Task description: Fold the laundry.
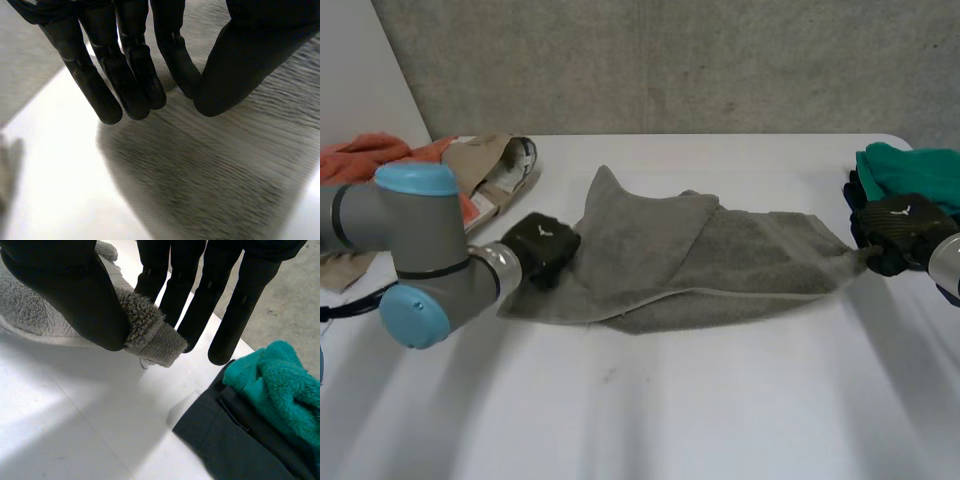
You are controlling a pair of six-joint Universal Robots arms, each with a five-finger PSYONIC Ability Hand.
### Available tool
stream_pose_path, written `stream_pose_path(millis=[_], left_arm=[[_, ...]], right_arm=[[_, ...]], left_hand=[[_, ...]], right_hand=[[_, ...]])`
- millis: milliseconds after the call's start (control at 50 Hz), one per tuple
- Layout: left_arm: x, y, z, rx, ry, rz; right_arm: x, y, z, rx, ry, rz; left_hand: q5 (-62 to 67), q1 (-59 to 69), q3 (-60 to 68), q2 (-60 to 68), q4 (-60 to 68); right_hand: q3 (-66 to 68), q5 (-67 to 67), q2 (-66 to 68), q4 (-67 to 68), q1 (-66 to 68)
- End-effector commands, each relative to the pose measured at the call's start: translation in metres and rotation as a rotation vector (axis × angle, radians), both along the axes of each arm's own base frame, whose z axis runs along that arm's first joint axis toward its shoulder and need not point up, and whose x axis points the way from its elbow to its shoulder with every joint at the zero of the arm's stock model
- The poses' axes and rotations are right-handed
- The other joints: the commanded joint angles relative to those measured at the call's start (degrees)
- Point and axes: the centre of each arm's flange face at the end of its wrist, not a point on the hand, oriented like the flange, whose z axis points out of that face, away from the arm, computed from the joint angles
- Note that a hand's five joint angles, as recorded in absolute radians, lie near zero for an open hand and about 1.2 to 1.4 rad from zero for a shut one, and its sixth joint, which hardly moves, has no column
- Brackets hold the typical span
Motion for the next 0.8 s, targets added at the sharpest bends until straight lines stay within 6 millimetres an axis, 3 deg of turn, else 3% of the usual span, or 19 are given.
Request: stream_pose_path(millis=[20, 100, 220, 320, 520, 640, 680, 720, 800], left_arm=[[0.008, -0.001, 0.041, -0.096, 0.043, 0.087], [0.019, 0.016, 0.055, -0.072, 0.021, 0.046], [0.038, 0.039, 0.052, 0.010, -0.056, -0.017], [0.028, 0.046, 0.037, 0.075, 0.022, -0.075], [-0.002, 0.048, 0.008, 0.181, 0.093, -0.087], [-0.016, 0.038, 0.001, 0.132, 0.063, -0.091], [-0.017, 0.032, 0.002, 0.111, 0.043, -0.067], [-0.014, 0.029, 0.005, 0.104, 0.032, -0.038], [-0.007, 0.032, 0.028, 0.082, 0.036, -0.010]], right_arm=[[-0.005, 0.004, 0.013, -0.019, 0.018, -0.003], [-0.008, 0.020, 0.023, 0.010, 0.080, 0.031], [-0.015, 0.044, 0.032, 0.038, 0.257, 0.127], [0.002, 0.047, 0.033, 0.040, 0.192, 0.136], [0.005, 0.029, 0.024, 0.030, 0.106, 0.046], [0.005, 0.024, 0.016, 0.030, 0.109, 0.039], [0.003, 0.022, 0.013, 0.033, 0.114, 0.033], [0.003, 0.022, 0.013, 0.035, 0.121, 0.030], [0.000, 0.022, 0.015, 0.017, 0.167, 0.026]], left_hand=[[13.30, 12.56, 12.16, 11.86, 11.61], [13.30, 12.56, 12.16, 11.86, 11.61], [13.30, 12.56, 12.16, 11.86, 11.61], [-42.44, -43.18, -43.57, -43.88, -44.12], [-38.84, -39.58, -39.98, -40.28, -40.52], [-11.64, -12.38, -12.78, -13.08, -13.33], [12.56, 11.82, 11.42, 11.11, 10.87], [13.30, 12.56, 12.16, 11.86, 11.61], [13.30, 12.56, 12.16, 11.86, 11.61]], right_hand=[[12.25, 13.47, 12.58, 11.57, 15.25], [12.25, 13.47, 12.58, 11.57, 15.25], [12.25, 13.47, 12.58, 11.57, 15.25], [12.25, 13.47, 12.58, 11.57, 15.25], [12.25, 13.47, 12.58, 11.57, 15.25], [12.25, 13.47, 12.58, 11.57, 15.25], [12.25, 13.47, 12.58, 11.57, 15.25], [12.25, 13.47, 12.58, 11.57, 15.25], [12.25, 13.47, 12.58, 11.57, 15.25]])
